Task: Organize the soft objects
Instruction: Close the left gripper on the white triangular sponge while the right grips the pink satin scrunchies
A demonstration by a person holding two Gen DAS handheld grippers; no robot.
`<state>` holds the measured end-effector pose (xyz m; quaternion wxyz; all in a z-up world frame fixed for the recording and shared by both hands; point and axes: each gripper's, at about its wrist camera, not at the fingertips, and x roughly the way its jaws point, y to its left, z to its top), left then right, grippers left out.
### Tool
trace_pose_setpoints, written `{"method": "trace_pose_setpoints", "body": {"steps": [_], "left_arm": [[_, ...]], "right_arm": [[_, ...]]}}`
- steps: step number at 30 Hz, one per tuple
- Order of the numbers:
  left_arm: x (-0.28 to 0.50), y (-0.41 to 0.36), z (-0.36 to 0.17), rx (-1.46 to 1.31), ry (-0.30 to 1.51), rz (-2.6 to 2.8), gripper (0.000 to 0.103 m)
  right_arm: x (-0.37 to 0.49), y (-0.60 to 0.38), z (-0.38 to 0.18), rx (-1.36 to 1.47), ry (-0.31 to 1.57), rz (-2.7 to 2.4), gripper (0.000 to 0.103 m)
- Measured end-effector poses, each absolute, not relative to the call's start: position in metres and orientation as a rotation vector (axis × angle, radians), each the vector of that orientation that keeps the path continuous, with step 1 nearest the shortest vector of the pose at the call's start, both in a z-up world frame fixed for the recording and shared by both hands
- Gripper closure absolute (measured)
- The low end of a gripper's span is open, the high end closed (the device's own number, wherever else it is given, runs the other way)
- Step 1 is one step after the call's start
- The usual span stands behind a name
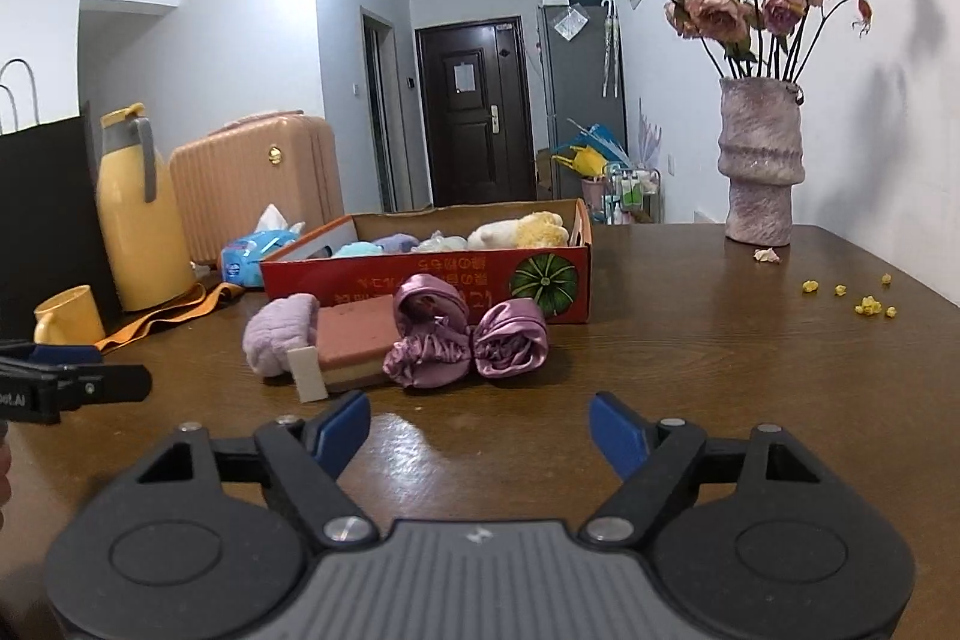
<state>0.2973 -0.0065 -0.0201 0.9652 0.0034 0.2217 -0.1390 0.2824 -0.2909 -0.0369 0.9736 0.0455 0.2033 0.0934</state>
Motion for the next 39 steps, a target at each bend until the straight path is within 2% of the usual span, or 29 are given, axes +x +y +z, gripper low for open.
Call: {"method": "trace_pose_setpoints", "body": {"steps": [5, 7, 9, 12, 16, 20, 22, 23, 24, 26, 28, 39], "left_arm": [[0.33, -0.031, -0.028, 0.027, 0.482, -0.312, 0.0], [0.345, -0.037, -0.031, 0.015, 0.495, -0.324, 0.005], [0.36, -0.042, -0.035, 0.002, 0.517, -0.323, 0.023], [0.383, -0.048, -0.043, -0.026, 0.566, -0.325, 0.04], [0.405, -0.056, -0.052, -0.021, 0.614, -0.299, 0.049], [0.409, -0.06, -0.056, -0.002, 0.605, -0.297, 0.068], [0.407, -0.061, -0.059, 0.014, 0.585, -0.302, 0.07], [0.405, -0.061, -0.059, 0.027, 0.578, -0.304, 0.071], [0.404, -0.062, -0.06, 0.036, 0.574, -0.303, 0.072], [0.401, -0.063, -0.059, 0.042, 0.571, -0.304, 0.074], [0.397, -0.063, -0.056, 0.036, 0.569, -0.314, 0.075], [0.324, -0.048, -0.045, 0.027, 0.582, -0.322, 0.076]], "right_arm": [[0.313, -0.292, -0.037, 0.087, 0.425, 0.188, 0.026], [0.327, -0.292, -0.037, 0.083, 0.428, 0.195, 0.026], [0.341, -0.292, -0.035, 0.088, 0.422, 0.199, 0.026], [0.374, -0.288, -0.034, 0.099, 0.439, 0.219, 0.026], [0.422, -0.277, -0.042, 0.075, 0.505, 0.204, 0.026], [0.457, -0.266, -0.056, 0.07, 0.567, 0.206, 0.025], [0.462, -0.266, -0.062, 0.102, 0.575, 0.212, 0.028], [0.461, -0.267, -0.064, 0.111, 0.577, 0.214, 0.034], [0.46, -0.267, -0.066, 0.111, 0.58, 0.22, 0.036], [0.456, -0.269, -0.066, 0.116, 0.585, 0.229, 0.054], [0.45, -0.269, -0.064, 0.104, 0.588, 0.233, 0.062], [0.322, -0.288, -0.058, 0.175, 0.549, 0.224, 0.067]]}}
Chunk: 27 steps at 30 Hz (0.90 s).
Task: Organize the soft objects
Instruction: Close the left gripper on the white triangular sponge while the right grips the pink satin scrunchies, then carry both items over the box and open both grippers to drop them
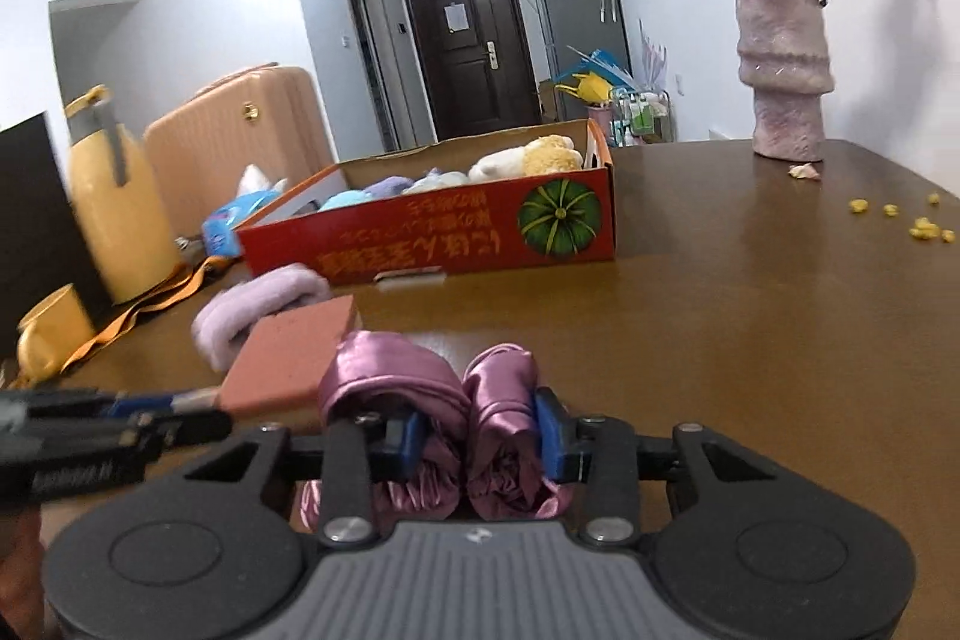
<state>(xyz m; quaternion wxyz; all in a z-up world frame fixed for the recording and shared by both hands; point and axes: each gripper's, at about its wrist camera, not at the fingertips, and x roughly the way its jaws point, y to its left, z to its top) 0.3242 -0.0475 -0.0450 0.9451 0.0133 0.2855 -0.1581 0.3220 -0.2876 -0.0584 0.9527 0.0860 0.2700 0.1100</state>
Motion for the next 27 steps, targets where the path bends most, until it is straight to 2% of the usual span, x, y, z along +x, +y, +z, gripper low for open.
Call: {"method": "trace_pose_setpoints", "body": {"steps": [10, 18, 27], "left_arm": [[0.264, -0.044, -0.011, -0.006, 0.499, -0.364, 0.076], [0.246, -0.047, -0.034, 0.034, 0.582, -0.376, 0.076], [0.232, -0.027, -0.045, 0.03, 0.583, -0.372, 0.076]], "right_arm": [[0.244, -0.288, -0.03, 0.167, 0.48, 0.256, 0.068], [0.233, -0.258, -0.017, 0.175, 0.438, 0.361, 0.068], [0.251, -0.228, -0.034, 0.143, 0.49, 0.382, 0.067]]}}
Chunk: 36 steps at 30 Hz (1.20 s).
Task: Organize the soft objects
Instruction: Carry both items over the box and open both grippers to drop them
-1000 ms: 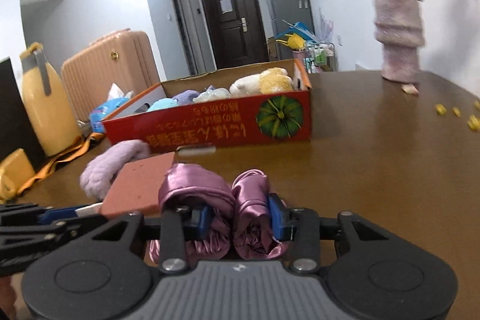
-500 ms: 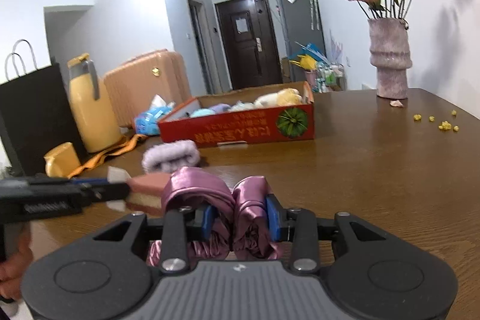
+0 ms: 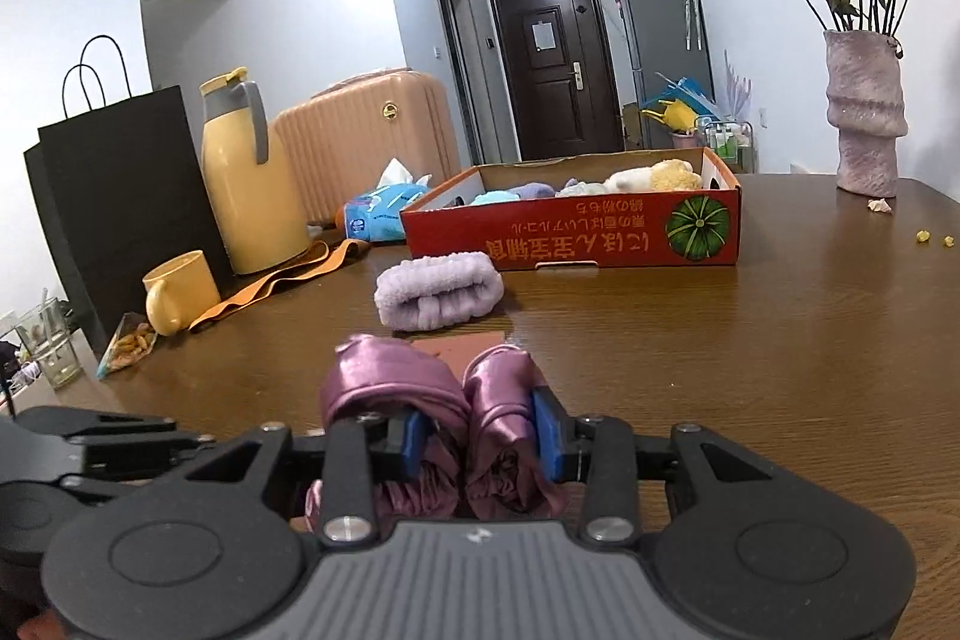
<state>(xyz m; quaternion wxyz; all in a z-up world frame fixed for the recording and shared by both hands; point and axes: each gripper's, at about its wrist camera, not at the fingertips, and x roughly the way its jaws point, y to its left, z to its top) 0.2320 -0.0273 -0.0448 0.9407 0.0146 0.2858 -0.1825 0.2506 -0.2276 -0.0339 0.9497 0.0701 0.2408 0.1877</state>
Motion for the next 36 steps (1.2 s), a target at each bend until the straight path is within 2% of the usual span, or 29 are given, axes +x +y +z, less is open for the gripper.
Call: {"method": "trace_pose_setpoints", "body": {"steps": [5, 7, 8, 9, 11, 13, 15, 16, 17, 18, 26, 36], "left_arm": [[0.235, -0.01, -0.049, -0.025, 0.601, -0.33, 0.079], [0.232, -0.006, -0.046, -0.057, 0.58, -0.34, 0.069], [0.231, -0.007, -0.044, -0.059, 0.57, -0.366, 0.052], [0.23, -0.009, -0.043, -0.054, 0.559, -0.384, 0.041], [0.233, -0.014, -0.044, -0.04, 0.56, -0.386, 0.041], [0.239, -0.019, -0.05, -0.043, 0.6, -0.374, 0.044], [0.247, -0.019, -0.059, -0.065, 0.64, -0.369, 0.064], [0.248, -0.018, -0.061, -0.085, 0.641, -0.388, 0.067], [0.248, -0.017, -0.062, -0.112, 0.637, -0.415, 0.082], [0.248, -0.017, -0.062, -0.127, 0.632, -0.435, 0.085], [0.241, -0.024, -0.056, -0.062, 0.612, -0.424, 0.09], [0.231, -0.006, -0.028, -0.094, 0.543, -0.422, 0.09]], "right_arm": [[0.25, -0.229, -0.034, 0.143, 0.496, 0.371, 0.067], [0.247, -0.23, -0.032, 0.143, 0.494, 0.363, 0.067], [0.246, -0.23, -0.03, 0.142, 0.489, 0.362, 0.067], [0.244, -0.231, -0.028, 0.142, 0.482, 0.361, 0.067], [0.242, -0.232, -0.025, 0.139, 0.47, 0.355, 0.067], [0.24, -0.235, -0.023, 0.137, 0.46, 0.346, 0.067], [0.239, -0.239, -0.022, 0.138, 0.457, 0.338, 0.067], [0.238, -0.24, -0.022, 0.138, 0.456, 0.334, 0.067], [0.238, -0.242, -0.021, 0.138, 0.456, 0.33, 0.067], [0.238, -0.244, -0.022, 0.137, 0.457, 0.324, 0.067], [0.239, -0.252, -0.024, 0.156, 0.455, 0.306, 0.067], [0.231, -0.257, -0.019, 0.155, 0.432, 0.302, 0.067]]}}
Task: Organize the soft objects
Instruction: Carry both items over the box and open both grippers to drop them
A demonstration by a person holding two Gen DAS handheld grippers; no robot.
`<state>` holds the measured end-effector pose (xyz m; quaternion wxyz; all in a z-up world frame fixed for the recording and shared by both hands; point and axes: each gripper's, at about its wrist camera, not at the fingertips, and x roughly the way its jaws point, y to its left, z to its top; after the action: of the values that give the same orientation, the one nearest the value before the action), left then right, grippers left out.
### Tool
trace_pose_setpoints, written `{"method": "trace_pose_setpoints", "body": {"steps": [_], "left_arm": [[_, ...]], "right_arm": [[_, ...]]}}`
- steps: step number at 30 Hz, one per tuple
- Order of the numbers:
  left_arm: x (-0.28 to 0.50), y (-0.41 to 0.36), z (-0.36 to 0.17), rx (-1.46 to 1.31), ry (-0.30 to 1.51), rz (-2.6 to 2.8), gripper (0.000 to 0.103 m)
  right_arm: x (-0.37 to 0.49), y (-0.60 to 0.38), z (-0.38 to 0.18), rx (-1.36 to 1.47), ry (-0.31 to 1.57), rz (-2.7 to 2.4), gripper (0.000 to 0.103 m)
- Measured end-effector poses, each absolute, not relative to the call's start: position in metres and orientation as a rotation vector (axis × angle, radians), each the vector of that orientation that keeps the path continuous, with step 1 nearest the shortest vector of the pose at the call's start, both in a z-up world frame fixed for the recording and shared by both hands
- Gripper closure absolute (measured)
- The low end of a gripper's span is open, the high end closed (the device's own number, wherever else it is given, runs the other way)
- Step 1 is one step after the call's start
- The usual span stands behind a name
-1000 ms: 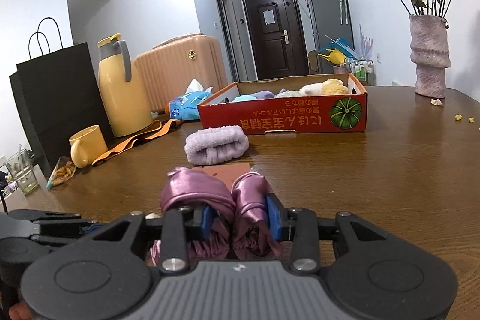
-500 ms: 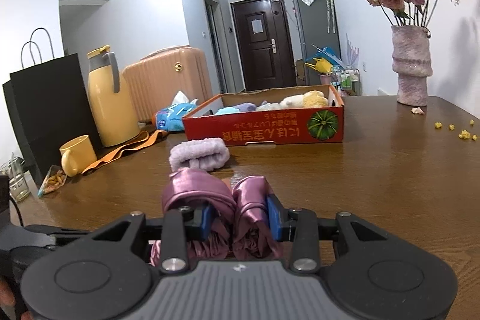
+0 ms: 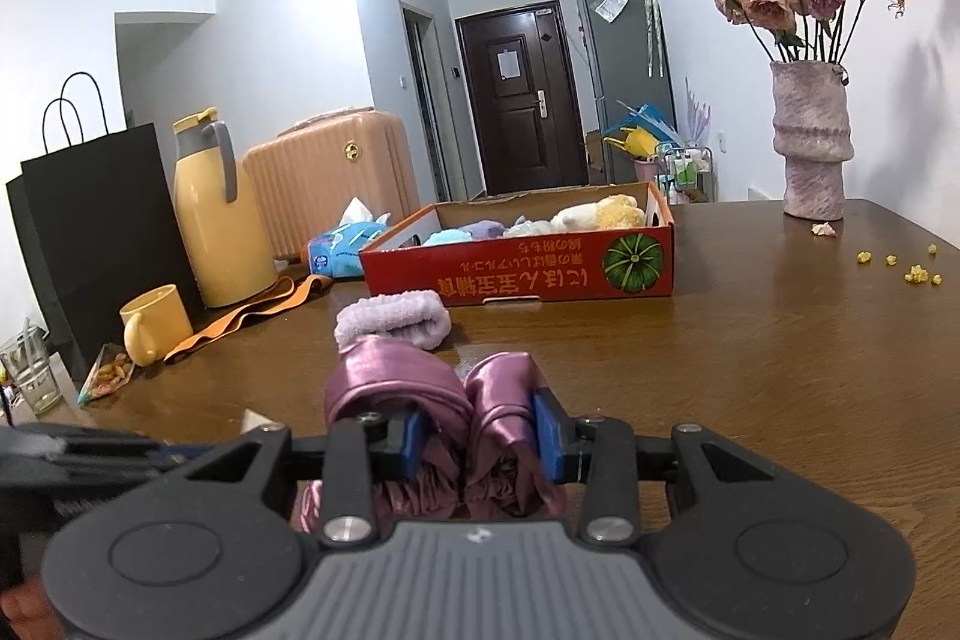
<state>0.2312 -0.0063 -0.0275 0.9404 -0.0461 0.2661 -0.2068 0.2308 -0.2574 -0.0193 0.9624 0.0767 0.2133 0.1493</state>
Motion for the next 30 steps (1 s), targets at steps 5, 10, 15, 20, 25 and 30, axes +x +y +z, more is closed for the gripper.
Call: {"method": "trace_pose_setpoints", "body": {"steps": [5, 10, 15, 20, 25, 30], "left_arm": [[0.26, -0.002, 0.002, -0.089, 0.483, -0.43, 0.09], [0.325, -0.006, 0.037, -0.079, 0.415, -0.451, 0.09], [0.428, -0.023, 0.058, -0.102, 0.459, -0.471, 0.09], [0.521, -0.032, 0.042, -0.193, 0.586, -0.421, 0.09], [0.573, -0.036, 0.013, -0.196, 0.669, -0.366, 0.088], [0.579, -0.032, -0.005, -0.167, 0.692, -0.348, 0.07]], "right_arm": [[0.249, -0.268, -0.005, 0.169, 0.406, 0.316, 0.067], [0.306, -0.279, 0.027, 0.147, 0.358, 0.316, 0.067], [0.405, -0.285, 0.047, 0.179, 0.393, 0.32, 0.067], [0.494, -0.28, 0.037, 0.168, 0.458, 0.275, 0.067], [0.55, -0.273, 0.015, 0.113, 0.499, 0.199, 0.066], [0.567, -0.265, -0.004, -0.023, 0.522, 0.103, 0.053]]}}
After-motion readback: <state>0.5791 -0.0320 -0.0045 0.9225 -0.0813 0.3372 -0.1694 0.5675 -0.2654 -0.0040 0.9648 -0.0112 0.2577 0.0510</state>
